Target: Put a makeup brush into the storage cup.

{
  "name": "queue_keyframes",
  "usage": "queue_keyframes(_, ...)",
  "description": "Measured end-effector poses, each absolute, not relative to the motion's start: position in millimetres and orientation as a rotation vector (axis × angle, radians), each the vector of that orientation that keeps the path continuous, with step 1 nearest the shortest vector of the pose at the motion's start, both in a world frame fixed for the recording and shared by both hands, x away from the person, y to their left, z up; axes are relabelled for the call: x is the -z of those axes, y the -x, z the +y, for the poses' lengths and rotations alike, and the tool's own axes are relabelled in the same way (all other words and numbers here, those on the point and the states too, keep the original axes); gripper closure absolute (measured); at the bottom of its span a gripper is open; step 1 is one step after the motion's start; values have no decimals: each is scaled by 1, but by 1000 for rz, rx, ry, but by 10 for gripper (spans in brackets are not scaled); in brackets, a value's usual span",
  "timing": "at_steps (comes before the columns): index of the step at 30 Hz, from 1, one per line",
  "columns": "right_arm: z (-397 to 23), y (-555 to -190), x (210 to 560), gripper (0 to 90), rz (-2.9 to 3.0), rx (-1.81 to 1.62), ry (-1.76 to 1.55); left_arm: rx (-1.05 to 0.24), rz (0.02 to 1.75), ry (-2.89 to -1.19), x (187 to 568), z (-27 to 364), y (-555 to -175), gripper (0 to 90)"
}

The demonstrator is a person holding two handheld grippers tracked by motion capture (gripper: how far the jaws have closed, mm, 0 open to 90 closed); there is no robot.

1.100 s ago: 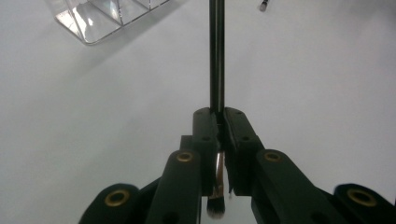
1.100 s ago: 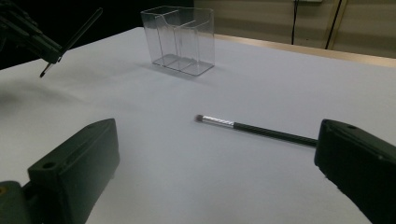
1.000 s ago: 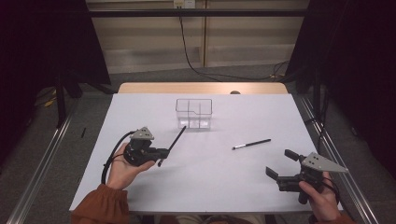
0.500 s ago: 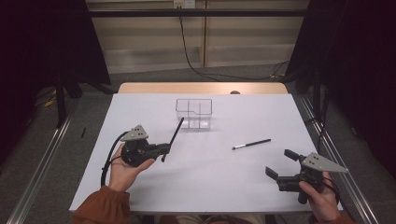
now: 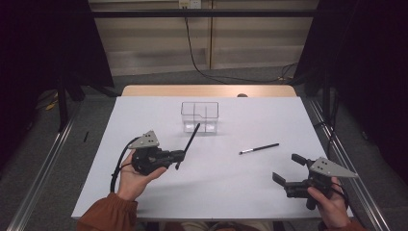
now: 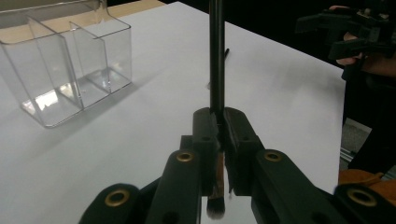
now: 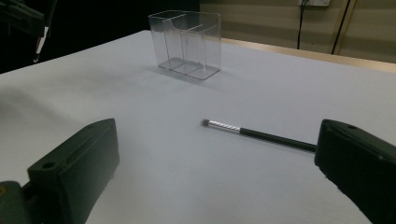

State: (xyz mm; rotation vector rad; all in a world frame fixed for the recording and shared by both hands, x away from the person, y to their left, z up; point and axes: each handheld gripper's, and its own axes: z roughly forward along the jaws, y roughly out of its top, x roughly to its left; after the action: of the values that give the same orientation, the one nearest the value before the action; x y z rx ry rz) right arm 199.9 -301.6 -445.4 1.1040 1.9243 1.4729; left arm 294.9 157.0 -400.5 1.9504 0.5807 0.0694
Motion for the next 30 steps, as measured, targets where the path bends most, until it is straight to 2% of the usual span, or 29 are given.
queue_keyframes(30, -260, -227, 418, 0, 2001, -1570, -916, 34, 480, -2025, 396, 114, -290, 841)
